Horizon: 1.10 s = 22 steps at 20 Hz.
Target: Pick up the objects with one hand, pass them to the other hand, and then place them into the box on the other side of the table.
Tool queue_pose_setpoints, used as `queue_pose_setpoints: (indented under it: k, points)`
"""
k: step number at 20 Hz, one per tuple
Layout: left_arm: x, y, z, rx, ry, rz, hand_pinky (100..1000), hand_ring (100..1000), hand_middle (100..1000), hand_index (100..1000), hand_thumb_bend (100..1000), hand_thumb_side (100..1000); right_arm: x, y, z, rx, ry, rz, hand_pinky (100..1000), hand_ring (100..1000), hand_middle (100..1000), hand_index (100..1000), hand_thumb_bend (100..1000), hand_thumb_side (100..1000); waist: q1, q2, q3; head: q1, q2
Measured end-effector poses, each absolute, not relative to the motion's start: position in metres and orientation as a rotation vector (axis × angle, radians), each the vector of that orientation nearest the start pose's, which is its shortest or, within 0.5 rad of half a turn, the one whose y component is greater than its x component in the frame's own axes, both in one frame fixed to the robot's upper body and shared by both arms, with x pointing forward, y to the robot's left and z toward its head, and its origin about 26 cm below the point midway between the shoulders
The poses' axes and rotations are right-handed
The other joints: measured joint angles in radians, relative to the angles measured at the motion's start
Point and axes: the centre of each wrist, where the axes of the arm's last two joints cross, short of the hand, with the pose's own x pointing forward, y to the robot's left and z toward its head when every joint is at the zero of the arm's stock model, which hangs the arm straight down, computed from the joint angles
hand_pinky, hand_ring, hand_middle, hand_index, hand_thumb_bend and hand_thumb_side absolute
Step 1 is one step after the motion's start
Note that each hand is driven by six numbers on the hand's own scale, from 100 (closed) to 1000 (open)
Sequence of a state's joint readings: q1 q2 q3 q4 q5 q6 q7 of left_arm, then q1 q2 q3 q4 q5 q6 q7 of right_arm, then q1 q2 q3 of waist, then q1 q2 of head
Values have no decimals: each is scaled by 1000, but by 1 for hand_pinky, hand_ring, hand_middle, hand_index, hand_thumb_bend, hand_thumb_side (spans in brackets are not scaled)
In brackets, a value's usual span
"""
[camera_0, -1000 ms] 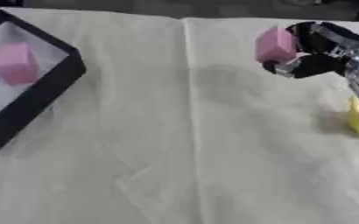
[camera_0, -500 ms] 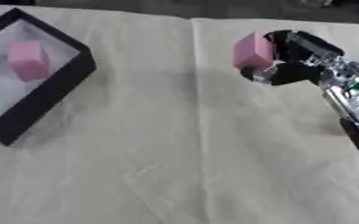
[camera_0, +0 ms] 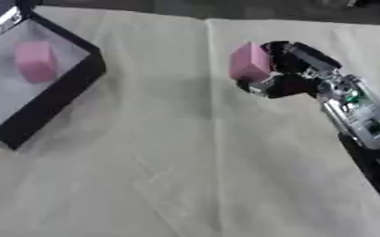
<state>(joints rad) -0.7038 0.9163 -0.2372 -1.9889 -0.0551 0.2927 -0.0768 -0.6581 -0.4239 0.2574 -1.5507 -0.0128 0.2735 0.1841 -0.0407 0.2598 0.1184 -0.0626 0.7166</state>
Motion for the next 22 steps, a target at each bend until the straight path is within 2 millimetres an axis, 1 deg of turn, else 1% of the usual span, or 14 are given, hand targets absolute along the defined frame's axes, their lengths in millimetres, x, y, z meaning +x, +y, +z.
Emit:
queue_pose_setpoints:
  k: [12, 18, 22]
  points:
    - [299, 218, 337, 559, -2113, -1238, 731, 713, 705, 757, 382, 469, 391, -177, 182, 18, -1773, 776, 821, 694, 583, 671, 398, 100, 0, -11, 1, 13, 12]
    - [299, 201, 335, 528, -2089, -1313, 733, 715, 707, 759, 385, 480, 390, -163, 172, 57, -1794, 748, 825, 695, 584, 673, 388, 100, 0, -22, 2, 18, 13]
    - [298, 190, 333, 504, -2062, -1365, 734, 716, 708, 760, 385, 489, 388, -156, 164, 73, -1806, 719, 825, 695, 584, 672, 383, 100, 2, -22, 6, 23, 19]
